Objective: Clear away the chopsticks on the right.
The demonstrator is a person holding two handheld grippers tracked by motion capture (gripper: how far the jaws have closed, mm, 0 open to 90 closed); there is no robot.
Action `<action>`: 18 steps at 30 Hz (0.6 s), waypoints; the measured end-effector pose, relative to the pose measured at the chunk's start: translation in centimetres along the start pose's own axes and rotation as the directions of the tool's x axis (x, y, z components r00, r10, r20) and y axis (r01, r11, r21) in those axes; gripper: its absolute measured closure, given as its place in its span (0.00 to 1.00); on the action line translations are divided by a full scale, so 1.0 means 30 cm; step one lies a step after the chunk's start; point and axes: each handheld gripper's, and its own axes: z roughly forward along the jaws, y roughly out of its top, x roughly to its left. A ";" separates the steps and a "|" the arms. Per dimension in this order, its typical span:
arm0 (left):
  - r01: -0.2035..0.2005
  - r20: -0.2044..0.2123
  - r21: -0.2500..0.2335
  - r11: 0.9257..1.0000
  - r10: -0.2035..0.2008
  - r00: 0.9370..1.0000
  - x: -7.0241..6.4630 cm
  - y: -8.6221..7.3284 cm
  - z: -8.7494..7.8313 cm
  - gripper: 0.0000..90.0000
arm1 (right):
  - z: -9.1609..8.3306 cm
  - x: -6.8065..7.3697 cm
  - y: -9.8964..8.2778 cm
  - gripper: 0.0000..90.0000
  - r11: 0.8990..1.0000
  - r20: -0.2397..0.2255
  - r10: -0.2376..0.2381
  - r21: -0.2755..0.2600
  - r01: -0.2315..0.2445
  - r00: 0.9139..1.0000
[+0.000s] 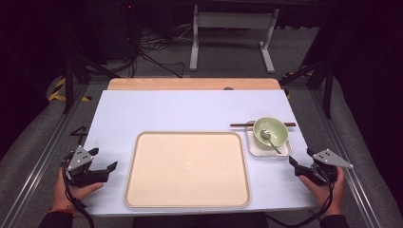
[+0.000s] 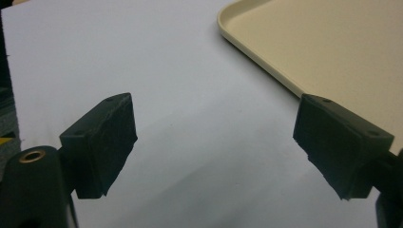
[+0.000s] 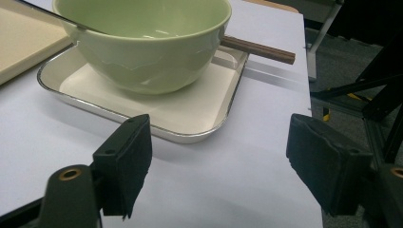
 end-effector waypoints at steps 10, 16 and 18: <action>-0.040 0.031 0.016 0.999 0.039 0.999 -0.008 -0.008 0.007 0.16 | 0.004 -0.002 0.011 0.28 1.000 -0.005 0.000 -0.004 0.000 1.000; -0.049 0.043 0.007 0.999 0.049 0.998 -0.009 -0.001 0.003 0.15 | 0.016 -0.046 0.038 0.34 0.999 -0.014 0.038 0.006 -0.038 0.999; -0.049 0.042 0.016 0.999 0.048 0.998 -0.010 -0.001 0.007 0.15 | 0.024 -0.063 0.052 0.36 0.999 -0.013 0.047 0.012 -0.047 0.999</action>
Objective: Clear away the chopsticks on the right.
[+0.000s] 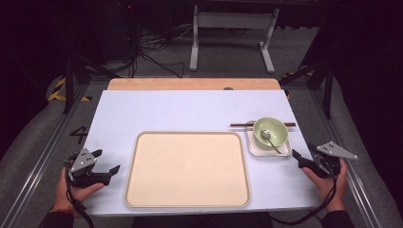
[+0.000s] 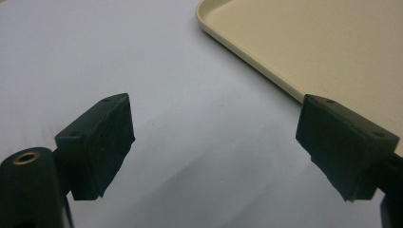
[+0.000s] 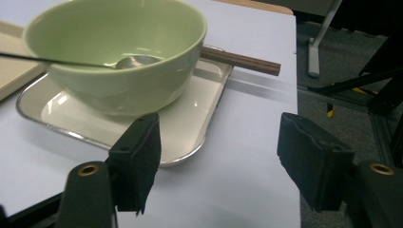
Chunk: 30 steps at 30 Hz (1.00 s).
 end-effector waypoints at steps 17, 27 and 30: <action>-0.015 -0.014 0.026 1.000 0.016 1.000 -0.004 0.012 0.008 0.13 | 0.118 -0.078 0.171 0.90 0.999 -0.027 -0.035 0.032 0.036 0.999; -0.042 0.003 0.002 0.999 0.042 0.999 -0.010 0.015 0.006 0.14 | 0.306 -0.122 0.242 1.00 0.994 -0.045 -0.008 0.111 0.013 0.999; -0.049 0.010 -0.003 0.999 0.049 0.999 -0.016 0.016 0.006 0.14 | 0.356 -0.140 0.252 1.00 0.992 -0.029 0.014 0.130 -0.010 0.999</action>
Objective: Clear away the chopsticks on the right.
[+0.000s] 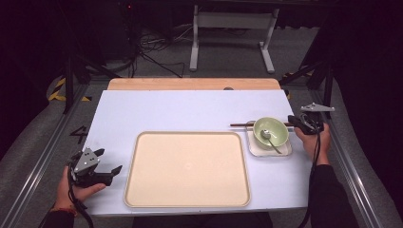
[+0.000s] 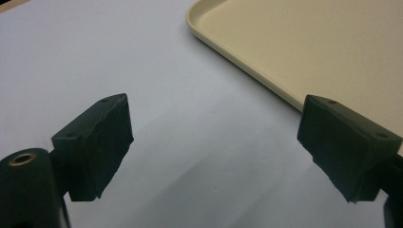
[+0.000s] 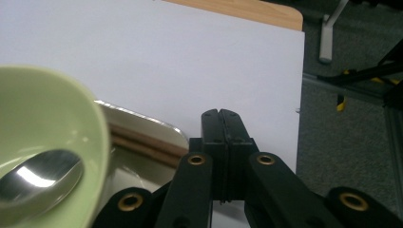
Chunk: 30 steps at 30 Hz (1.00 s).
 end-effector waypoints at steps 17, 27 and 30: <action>-0.011 0.012 0.010 1.000 0.011 1.000 -0.011 -0.001 0.005 0.14 | 0.151 -0.028 0.001 1.00 0.989 0.013 0.050 0.140 -0.052 0.999; -0.010 0.012 0.013 1.000 0.010 1.000 -0.014 0.004 0.006 0.14 | 0.113 -0.026 -0.016 1.00 0.979 -0.081 0.093 0.187 -0.077 0.992; -0.013 0.015 0.018 1.000 0.012 1.000 -0.016 0.005 0.008 0.14 | 0.105 -0.028 -0.020 1.00 0.978 -0.090 0.092 0.194 -0.073 0.992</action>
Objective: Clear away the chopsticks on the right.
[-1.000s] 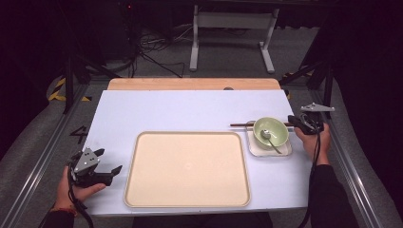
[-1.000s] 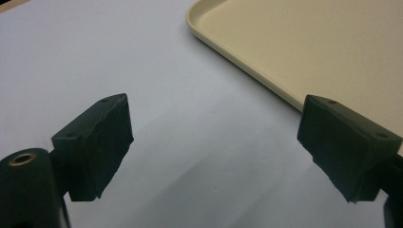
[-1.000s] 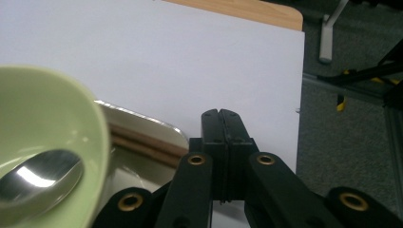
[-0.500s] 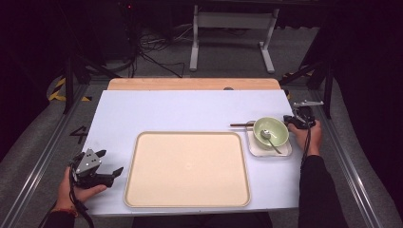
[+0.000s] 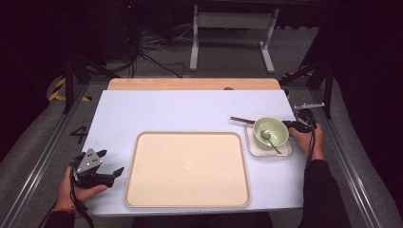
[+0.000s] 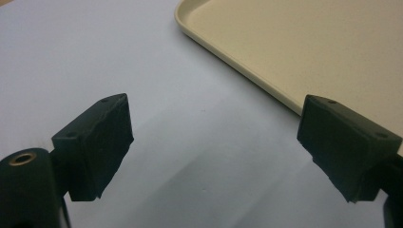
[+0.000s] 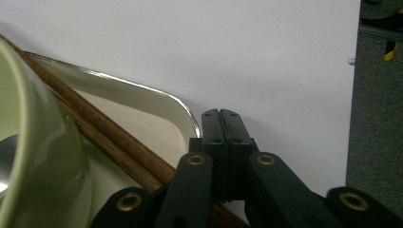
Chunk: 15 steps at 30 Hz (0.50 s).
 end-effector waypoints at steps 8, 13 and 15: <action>-0.002 0.007 0.001 1.000 0.002 1.000 -0.009 0.008 0.004 0.14 | -0.028 -0.005 -0.028 1.00 1.000 -0.017 -0.010 0.014 0.010 1.000; 0.000 0.006 0.005 1.000 0.000 1.000 -0.008 0.008 0.002 0.14 | -0.051 -0.001 -0.054 1.00 1.000 -0.026 -0.018 0.020 0.019 1.000; 0.001 0.010 0.005 1.000 -0.001 1.000 -0.008 0.008 0.004 0.14 | -0.056 -0.001 -0.062 0.99 1.000 -0.030 -0.019 0.013 0.019 0.999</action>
